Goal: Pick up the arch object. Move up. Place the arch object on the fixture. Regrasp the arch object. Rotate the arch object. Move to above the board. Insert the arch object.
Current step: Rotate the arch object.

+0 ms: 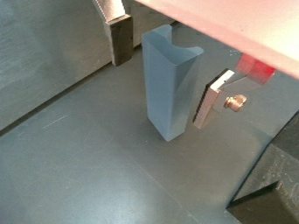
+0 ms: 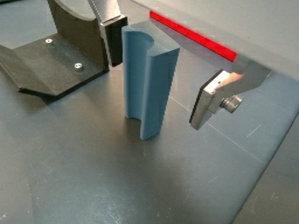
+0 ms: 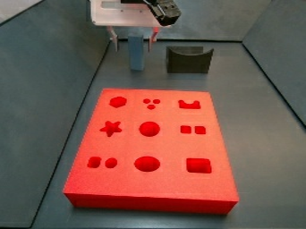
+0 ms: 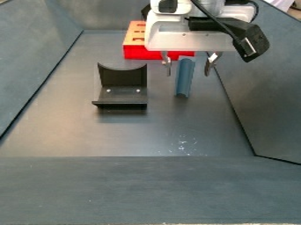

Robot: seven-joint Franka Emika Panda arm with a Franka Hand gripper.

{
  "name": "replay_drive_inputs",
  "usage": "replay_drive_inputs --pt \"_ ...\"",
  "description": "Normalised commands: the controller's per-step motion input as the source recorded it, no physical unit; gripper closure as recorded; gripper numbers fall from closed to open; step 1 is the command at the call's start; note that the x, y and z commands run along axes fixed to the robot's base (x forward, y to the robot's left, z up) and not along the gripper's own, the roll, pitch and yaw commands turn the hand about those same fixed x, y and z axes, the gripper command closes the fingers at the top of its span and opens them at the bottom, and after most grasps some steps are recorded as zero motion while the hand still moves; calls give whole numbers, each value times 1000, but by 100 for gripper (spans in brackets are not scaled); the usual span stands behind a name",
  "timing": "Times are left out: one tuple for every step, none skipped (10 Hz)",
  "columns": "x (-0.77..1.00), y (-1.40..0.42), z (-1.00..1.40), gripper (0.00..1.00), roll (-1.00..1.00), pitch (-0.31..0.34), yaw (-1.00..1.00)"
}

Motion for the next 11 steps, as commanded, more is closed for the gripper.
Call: replay_drive_inputs --pt "52 -5 -96 0 219 -25 26" --pt "52 -5 -96 0 219 -25 26" --pt "52 -5 -96 0 219 -25 26" --pt "52 -5 -96 0 219 -25 26" --pt "52 -5 -96 0 219 -25 26" --pt "52 -5 -96 0 219 -25 26" --pt "52 -5 -96 0 218 -25 26" --pt "52 -5 -96 0 218 -25 26" --pt "52 -5 -96 0 218 -25 27" --pt "52 -5 -96 0 218 -25 27" --pt "52 -6 -96 0 218 -25 27"
